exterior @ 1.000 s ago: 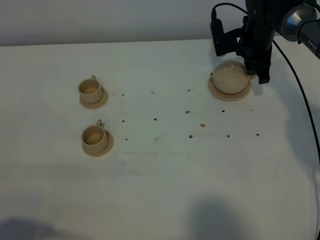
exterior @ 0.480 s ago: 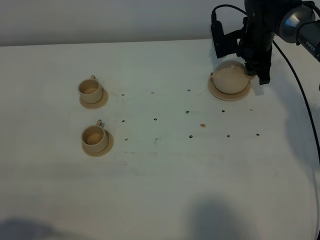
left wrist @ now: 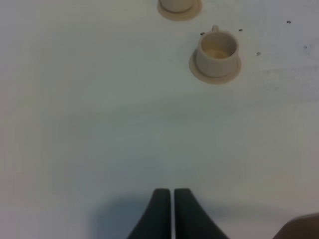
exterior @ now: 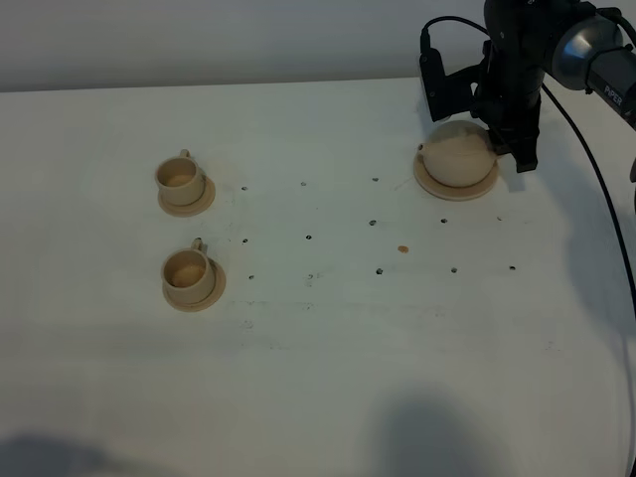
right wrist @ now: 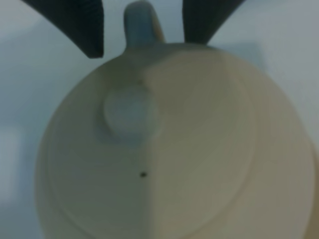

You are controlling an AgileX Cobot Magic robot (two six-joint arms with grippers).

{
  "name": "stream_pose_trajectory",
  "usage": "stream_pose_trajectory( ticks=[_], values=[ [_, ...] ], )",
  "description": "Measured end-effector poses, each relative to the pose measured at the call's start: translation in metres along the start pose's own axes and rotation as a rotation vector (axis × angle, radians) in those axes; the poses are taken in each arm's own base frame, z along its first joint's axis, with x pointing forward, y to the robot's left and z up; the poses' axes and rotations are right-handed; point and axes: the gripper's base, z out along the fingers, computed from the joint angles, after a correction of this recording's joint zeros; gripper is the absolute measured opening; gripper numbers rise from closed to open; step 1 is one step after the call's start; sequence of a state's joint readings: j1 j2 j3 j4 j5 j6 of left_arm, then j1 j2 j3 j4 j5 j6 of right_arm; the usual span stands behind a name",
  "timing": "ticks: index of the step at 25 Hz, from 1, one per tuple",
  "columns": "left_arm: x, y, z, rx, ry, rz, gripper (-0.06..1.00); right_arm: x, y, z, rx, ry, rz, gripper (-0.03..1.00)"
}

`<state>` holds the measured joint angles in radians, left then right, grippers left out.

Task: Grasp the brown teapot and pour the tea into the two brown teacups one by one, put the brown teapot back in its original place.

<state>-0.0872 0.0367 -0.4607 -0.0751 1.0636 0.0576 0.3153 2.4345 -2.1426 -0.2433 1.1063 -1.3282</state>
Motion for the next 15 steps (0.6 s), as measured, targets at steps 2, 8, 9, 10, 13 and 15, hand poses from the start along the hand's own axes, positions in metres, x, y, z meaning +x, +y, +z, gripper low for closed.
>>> stream_pose_trajectory(
  ticks=[2,8,9,10,13,15],
  values=[
    [0.0,0.0,0.0,0.0,0.0,0.0,-0.02,0.0001,0.0003,0.0,-0.003,0.001,0.0,0.35],
    [0.0,0.0,0.0,0.0,0.0,0.0,-0.02,-0.0003,0.0005,0.0,-0.005,-0.003,0.002,0.22],
    [0.0,0.0,0.0,0.0,0.0,0.0,-0.02,-0.0003,0.0003,0.0,-0.003,-0.004,0.002,0.2],
    [0.0,0.0,0.0,0.0,0.0,0.0,-0.02,-0.0004,0.0002,0.0,-0.002,-0.004,0.002,0.16],
    [0.0,0.0,0.0,0.0,0.0,0.0,-0.02,-0.0003,0.0001,0.0,-0.001,-0.003,0.002,0.11],
    [0.0,0.0,0.0,0.0,0.0,0.0,-0.02,-0.0004,0.0001,0.0,-0.001,-0.004,0.002,0.11]
  ],
)
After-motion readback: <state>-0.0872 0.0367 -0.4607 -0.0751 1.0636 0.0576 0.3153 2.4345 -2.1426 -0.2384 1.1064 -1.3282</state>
